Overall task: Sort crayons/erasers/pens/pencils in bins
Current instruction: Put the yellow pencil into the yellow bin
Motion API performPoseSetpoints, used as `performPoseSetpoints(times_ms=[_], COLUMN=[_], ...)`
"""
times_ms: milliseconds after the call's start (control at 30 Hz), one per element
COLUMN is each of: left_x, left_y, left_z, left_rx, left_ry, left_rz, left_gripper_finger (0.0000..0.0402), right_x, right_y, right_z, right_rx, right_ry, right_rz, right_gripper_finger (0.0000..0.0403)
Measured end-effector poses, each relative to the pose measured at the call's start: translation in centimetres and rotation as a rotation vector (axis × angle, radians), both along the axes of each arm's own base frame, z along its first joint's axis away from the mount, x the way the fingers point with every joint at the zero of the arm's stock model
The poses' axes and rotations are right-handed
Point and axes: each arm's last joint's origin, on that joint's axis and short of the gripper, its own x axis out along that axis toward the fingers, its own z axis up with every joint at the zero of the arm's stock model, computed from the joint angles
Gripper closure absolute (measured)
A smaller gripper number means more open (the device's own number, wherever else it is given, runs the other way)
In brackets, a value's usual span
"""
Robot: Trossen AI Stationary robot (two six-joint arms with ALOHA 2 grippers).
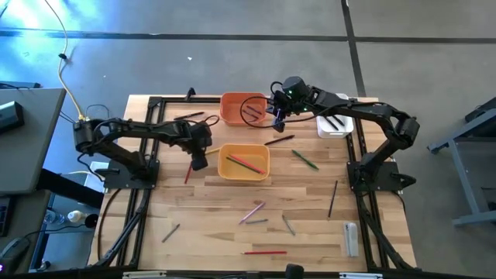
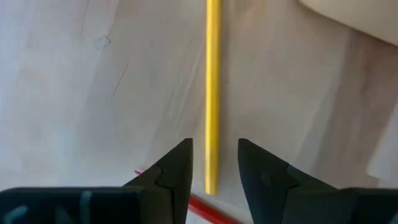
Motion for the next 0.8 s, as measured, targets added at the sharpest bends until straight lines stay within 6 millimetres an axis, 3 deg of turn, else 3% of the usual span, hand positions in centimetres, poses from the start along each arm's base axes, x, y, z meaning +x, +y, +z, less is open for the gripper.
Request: performPoseSetpoints(times_ms=[300,533,800], left_x=[0.1,0.2,0.0], left_y=[0.8,0.8,0.7], left_z=[-1.9,-2.0,-1.0], left_rx=[-0.048,-0.061,-0.006], left_ry=[0.075,0.068,0.07], left_rz=[0.013,-0.033,-0.047], left_gripper_finger=[0.0324,0.0389,0.0399], right_x=[0.0,0.0,0.0], right_y=[0.0,0.0,0.1], right_z=[0.0,0.0,-0.1], right_rx=[-0.007,-0.011,-0.009], right_ry=[0.002,0.002,0.01], right_rz=[0.009,0.022,0.026], right_gripper_finger=[0.0403,0.0403,0.0403])
